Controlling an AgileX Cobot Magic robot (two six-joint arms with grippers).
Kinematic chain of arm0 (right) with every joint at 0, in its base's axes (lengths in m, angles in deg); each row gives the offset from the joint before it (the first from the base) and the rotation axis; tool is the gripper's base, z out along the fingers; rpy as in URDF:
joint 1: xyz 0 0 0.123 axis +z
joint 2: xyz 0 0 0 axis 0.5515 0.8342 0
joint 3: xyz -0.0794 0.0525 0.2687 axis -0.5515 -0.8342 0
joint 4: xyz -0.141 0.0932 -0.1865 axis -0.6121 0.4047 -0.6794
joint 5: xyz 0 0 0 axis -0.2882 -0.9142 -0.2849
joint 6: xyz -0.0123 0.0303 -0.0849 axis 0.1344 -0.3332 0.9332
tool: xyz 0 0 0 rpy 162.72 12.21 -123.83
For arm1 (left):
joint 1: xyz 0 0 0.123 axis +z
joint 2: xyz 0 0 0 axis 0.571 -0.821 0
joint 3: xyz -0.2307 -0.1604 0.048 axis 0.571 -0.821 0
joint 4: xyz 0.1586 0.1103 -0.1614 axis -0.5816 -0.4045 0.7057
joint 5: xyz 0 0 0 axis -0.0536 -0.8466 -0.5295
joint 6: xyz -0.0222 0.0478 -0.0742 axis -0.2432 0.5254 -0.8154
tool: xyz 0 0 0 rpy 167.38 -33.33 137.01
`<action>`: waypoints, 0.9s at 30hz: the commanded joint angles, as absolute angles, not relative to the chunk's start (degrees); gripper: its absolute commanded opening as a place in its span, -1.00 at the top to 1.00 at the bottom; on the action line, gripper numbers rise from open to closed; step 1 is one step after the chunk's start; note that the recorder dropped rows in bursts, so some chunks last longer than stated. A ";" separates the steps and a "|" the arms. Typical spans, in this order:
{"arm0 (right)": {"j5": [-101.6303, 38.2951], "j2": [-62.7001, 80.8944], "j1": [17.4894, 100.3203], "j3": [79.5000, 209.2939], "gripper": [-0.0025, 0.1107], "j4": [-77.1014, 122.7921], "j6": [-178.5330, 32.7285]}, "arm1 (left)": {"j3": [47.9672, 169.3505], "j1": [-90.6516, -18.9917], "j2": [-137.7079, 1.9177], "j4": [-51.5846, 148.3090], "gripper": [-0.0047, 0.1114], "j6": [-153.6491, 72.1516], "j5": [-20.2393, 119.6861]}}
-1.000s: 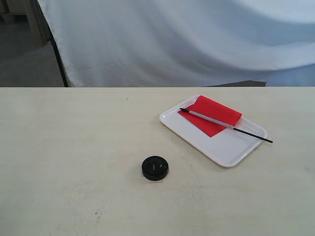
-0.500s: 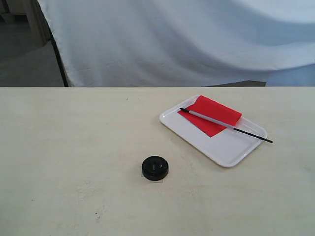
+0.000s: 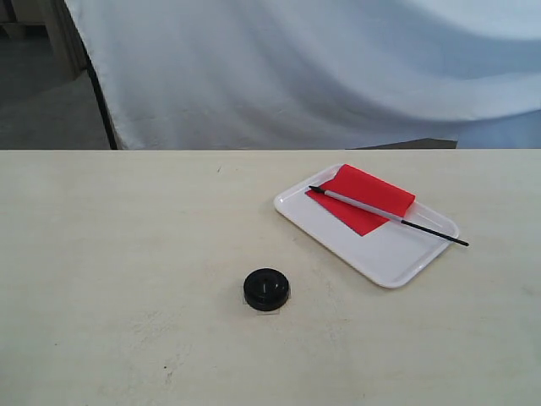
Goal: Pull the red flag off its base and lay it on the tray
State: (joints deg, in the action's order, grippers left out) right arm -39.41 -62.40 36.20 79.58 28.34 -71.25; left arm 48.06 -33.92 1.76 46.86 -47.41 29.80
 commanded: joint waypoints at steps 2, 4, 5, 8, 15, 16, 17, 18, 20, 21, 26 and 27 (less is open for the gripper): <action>-41.67 -62.70 36.42 79.50 0.96 28.46 -71.88 | 47.97 -34.16 1.92 46.61 0.92 -47.77 30.06; -42.45 -62.70 36.42 79.50 0.96 28.46 -71.88 | 47.97 -34.16 1.92 46.61 0.92 -47.77 30.06; -42.73 -62.70 36.42 79.50 0.96 28.46 -71.88 | 47.97 -34.16 1.92 46.61 0.92 -47.77 30.06; -43.07 -62.70 36.42 79.50 0.96 28.46 -71.88 | 47.97 -34.16 1.92 46.61 0.92 -47.77 30.06; -42.94 -62.70 36.42 79.50 0.96 28.46 -71.88 | 47.97 -34.16 1.92 46.61 0.92 -47.77 30.06; -42.94 -62.70 36.42 79.50 0.96 28.46 -71.88 | 47.97 -34.16 1.92 46.61 0.92 -47.77 30.06; -42.94 -62.70 36.42 79.50 0.96 28.46 -71.88 | 47.97 -34.16 1.92 46.61 0.92 -47.77 30.06; -42.94 -62.70 36.42 79.50 0.96 28.46 -71.88 | 47.97 -34.16 1.92 46.61 0.92 -47.77 30.06; -42.94 -62.70 36.42 79.50 0.96 28.46 -71.88 | 47.97 -34.16 1.92 46.61 0.92 -47.77 30.06; -42.94 -62.70 36.42 79.50 0.96 28.46 -71.88 | 47.97 -34.16 1.92 46.61 0.92 -47.77 30.06; -42.94 -62.70 36.42 79.50 0.96 28.46 -71.88 | 47.97 -34.16 1.92 46.61 0.92 -47.77 30.06; -42.94 -62.70 36.42 79.50 0.96 28.46 -71.88 | 47.97 -34.16 1.92 46.61 0.92 -47.77 30.06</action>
